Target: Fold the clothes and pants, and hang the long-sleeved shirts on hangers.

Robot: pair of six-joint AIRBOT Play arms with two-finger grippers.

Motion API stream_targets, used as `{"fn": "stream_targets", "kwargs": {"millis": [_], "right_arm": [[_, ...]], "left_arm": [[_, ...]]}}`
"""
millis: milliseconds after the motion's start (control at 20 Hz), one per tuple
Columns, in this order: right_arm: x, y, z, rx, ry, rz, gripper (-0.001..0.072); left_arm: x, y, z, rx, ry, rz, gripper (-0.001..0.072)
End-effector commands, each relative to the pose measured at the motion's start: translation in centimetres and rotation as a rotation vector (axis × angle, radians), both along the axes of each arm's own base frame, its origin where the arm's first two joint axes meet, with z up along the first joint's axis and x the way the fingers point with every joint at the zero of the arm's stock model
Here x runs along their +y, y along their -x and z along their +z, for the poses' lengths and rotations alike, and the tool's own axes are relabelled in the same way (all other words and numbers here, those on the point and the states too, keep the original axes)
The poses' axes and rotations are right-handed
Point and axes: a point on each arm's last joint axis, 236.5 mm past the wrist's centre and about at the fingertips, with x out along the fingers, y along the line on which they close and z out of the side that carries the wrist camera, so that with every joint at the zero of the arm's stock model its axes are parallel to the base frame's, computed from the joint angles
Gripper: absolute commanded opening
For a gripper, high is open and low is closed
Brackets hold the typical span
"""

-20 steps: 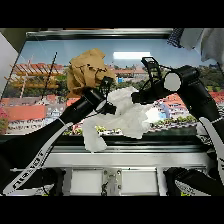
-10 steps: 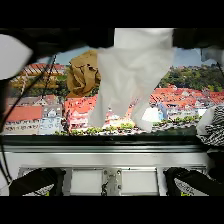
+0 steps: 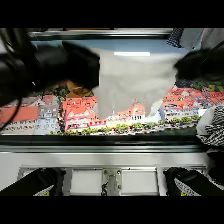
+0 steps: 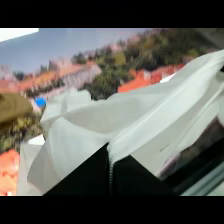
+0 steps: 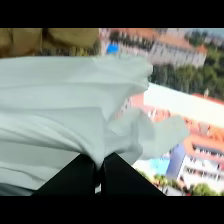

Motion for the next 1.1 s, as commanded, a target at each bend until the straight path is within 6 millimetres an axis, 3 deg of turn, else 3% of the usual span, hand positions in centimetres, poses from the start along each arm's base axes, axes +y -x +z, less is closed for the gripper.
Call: {"fn": "stream_targets", "kwargs": {"millis": [0, 150, 350, 450, 600, 900, 950, 1000, 1050], "right_arm": [[-0.1, 4.8, -9.8, 0.386, 0.122, 0.028, 0.0016], [0.5, 5.5, -14.9, 0.509, 0.168, 0.041, 0.0017], [2.1, 1.5, -16.8, 0.457, 0.124, 0.005, 0.0017], [2.4, 1.1, -17.5, 0.473, 0.120, -0.011, 0.0016], [2.5, 1.8, -17.8, 0.492, 0.115, -0.022, 0.0017], [4.1, 1.9, -17.8, 0.477, 0.100, -0.013, 0.0018], [4.1, 1.9, -17.9, 0.478, 0.101, -0.013, 0.0018], [4.1, 1.9, -17.9, 0.479, 0.102, -0.013, 0.0018], [4.1, 1.8, -17.9, 0.480, 0.102, -0.012, 0.0018]], "left_arm": [[3.0, 3.9, -11.2, 0.327, -0.275, 0.014, 0.0017], [3.4, 4.8, -18.7, 0.482, -0.393, 0.008, 0.0017], [1.2, 2.1, -24.8, 0.632, -0.319, 0.032, 0.0018], [0.9, 1.2, -27.2, 0.702, -0.299, 0.049, 0.0018], [1.7, 1.5, -28.5, 0.728, -0.315, 0.058, 0.0018], [1.9, 1.8, -27.5, 0.646, -0.260, 0.046, 0.0019], [1.7, 2.2, -27.5, 0.656, -0.255, 0.028, 0.0240], [1.0, 2.6, -27.2, 0.677, -0.225, 0.016, 0.0598], [0.2, 3.1, -26.7, 0.692, -0.195, -0.011, 0.0716]]}}
